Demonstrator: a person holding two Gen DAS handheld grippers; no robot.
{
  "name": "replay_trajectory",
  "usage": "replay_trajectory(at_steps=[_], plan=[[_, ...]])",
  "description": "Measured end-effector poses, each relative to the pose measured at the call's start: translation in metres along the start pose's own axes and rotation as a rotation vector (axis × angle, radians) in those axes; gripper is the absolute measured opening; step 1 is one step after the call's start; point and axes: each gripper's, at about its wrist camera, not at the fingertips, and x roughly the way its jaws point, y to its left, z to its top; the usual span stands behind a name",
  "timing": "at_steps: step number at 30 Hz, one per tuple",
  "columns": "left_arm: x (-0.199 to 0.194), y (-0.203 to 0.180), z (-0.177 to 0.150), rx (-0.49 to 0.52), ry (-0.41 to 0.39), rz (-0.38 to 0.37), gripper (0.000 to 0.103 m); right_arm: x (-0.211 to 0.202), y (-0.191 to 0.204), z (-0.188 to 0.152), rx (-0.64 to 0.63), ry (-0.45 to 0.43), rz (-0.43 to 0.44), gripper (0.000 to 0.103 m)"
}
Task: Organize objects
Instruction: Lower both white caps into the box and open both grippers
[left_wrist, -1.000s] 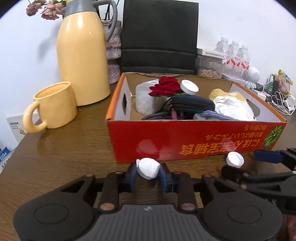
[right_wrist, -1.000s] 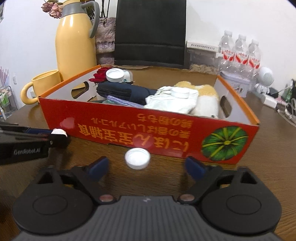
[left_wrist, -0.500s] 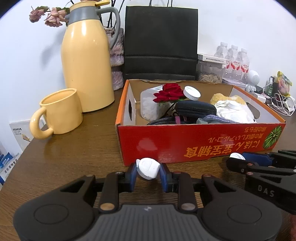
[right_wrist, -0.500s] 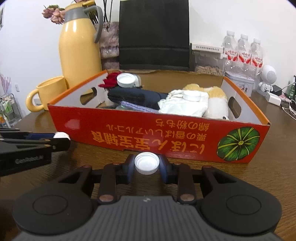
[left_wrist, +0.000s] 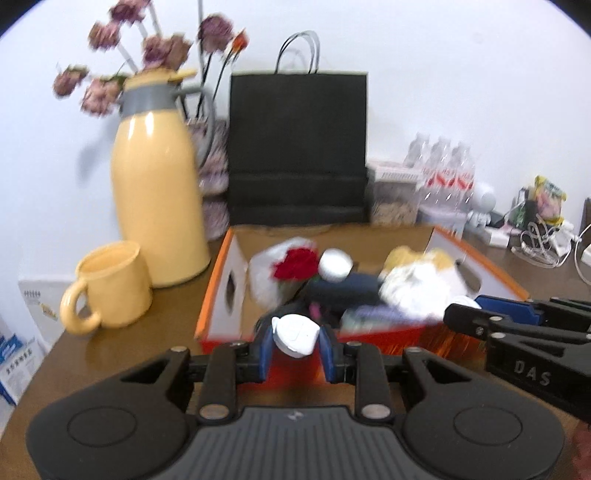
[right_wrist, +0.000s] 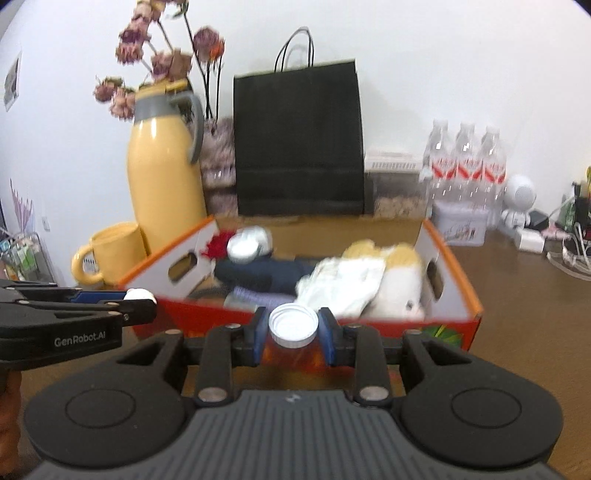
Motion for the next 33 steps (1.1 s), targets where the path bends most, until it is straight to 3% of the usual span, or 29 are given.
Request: replay_trajectory(at_steps=[11, 24, 25, 29, 30, 31, 32, 33], plan=[[0.032, -0.026, 0.048, -0.049, -0.072, 0.001, 0.025, 0.018, -0.026, 0.04, -0.029, -0.087, -0.028, 0.029], [0.094, -0.022, 0.057, -0.025, -0.021, 0.052, 0.03, 0.074, -0.046, 0.047, -0.046, -0.03, -0.018, 0.03], [0.096, -0.022, 0.057, -0.015, -0.021, 0.06, 0.039, 0.077, -0.048, 0.047, -0.044, -0.021, -0.022, 0.035], [0.095, -0.015, 0.057, -0.011, -0.037, 0.082, 0.089, 0.083, -0.053, 0.043, -0.037, 0.001, -0.042, 0.082], [0.094, -0.013, 0.057, -0.015, -0.044, 0.085, 0.094, 0.083, -0.053, 0.042, -0.04, -0.002, -0.049, 0.084], [0.093, -0.011, 0.058, -0.019, -0.046, 0.088, 0.102, 0.082, -0.054, 0.043, -0.042, -0.005, -0.053, 0.094], [0.092, -0.009, 0.058, -0.024, -0.046, 0.088, 0.103, 0.081, -0.054, 0.043, -0.041, -0.006, -0.055, 0.103], [0.092, -0.008, 0.058, -0.029, -0.043, 0.085, 0.103, 0.08, -0.054, 0.043, -0.04, -0.01, -0.056, 0.103]])
